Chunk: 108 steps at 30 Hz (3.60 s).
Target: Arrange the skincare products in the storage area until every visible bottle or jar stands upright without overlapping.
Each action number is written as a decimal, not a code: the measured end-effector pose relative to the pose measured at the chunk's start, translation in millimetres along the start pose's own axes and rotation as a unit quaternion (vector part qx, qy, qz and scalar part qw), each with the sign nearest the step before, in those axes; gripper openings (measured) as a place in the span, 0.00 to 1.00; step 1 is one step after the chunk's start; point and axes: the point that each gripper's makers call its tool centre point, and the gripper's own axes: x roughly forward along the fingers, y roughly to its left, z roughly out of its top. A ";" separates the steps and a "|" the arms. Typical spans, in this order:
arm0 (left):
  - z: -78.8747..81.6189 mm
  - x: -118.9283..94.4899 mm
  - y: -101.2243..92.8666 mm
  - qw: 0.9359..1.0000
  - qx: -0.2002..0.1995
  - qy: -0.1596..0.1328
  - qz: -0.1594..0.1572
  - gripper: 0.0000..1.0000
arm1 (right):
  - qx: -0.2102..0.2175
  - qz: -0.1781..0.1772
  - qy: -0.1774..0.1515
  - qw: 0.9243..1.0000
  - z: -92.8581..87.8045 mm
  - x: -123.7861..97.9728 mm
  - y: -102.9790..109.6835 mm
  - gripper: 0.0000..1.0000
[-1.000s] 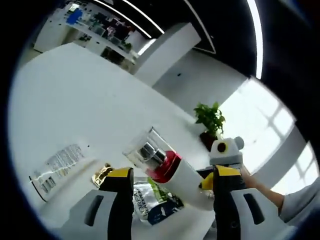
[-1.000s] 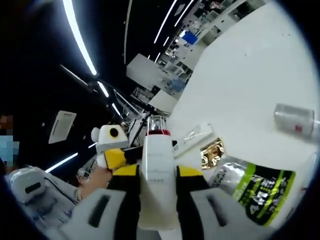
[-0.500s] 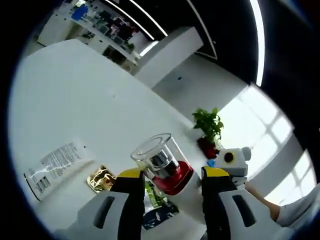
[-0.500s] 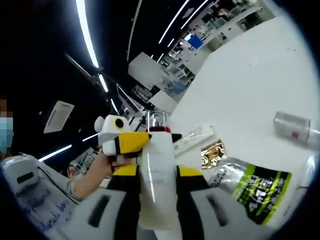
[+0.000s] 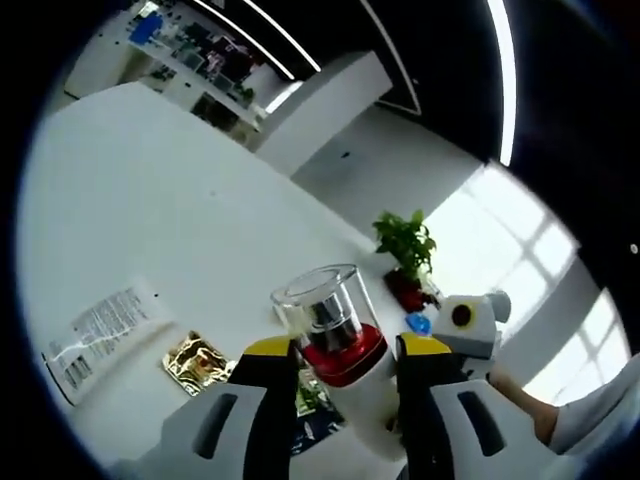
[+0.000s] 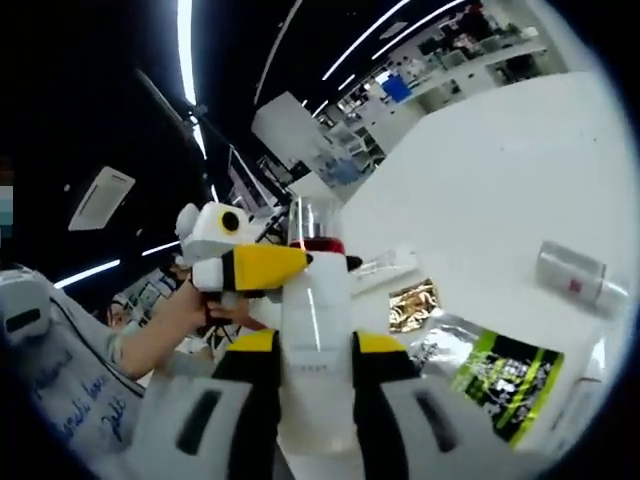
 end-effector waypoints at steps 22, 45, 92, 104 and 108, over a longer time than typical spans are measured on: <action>-14.8 11.2 -14.9 0.997 0.051 0.047 -0.021 0.28 | -0.107 -0.090 0.035 0.990 -26.4 -6.7 -6.9 0.26; -57.5 26.8 -37.6 0.981 0.166 0.091 -0.051 0.27 | -0.140 -0.131 0.052 0.980 -59.7 -24.6 -17.5 0.26; -103.2 18.7 -78.0 0.869 0.359 0.142 -0.309 0.28 | -0.267 -0.055 0.008 0.962 -67.3 -37.8 -3.2 0.33; -104.5 34.1 -83.4 0.846 0.399 0.141 -0.323 0.28 | -0.269 -0.101 -0.008 0.958 -59.7 -48.4 -18.1 0.32; -104.4 35.6 -83.8 0.844 0.404 0.144 -0.321 0.28 | -0.275 -0.117 -0.009 0.954 -58.2 -50.5 -21.8 0.32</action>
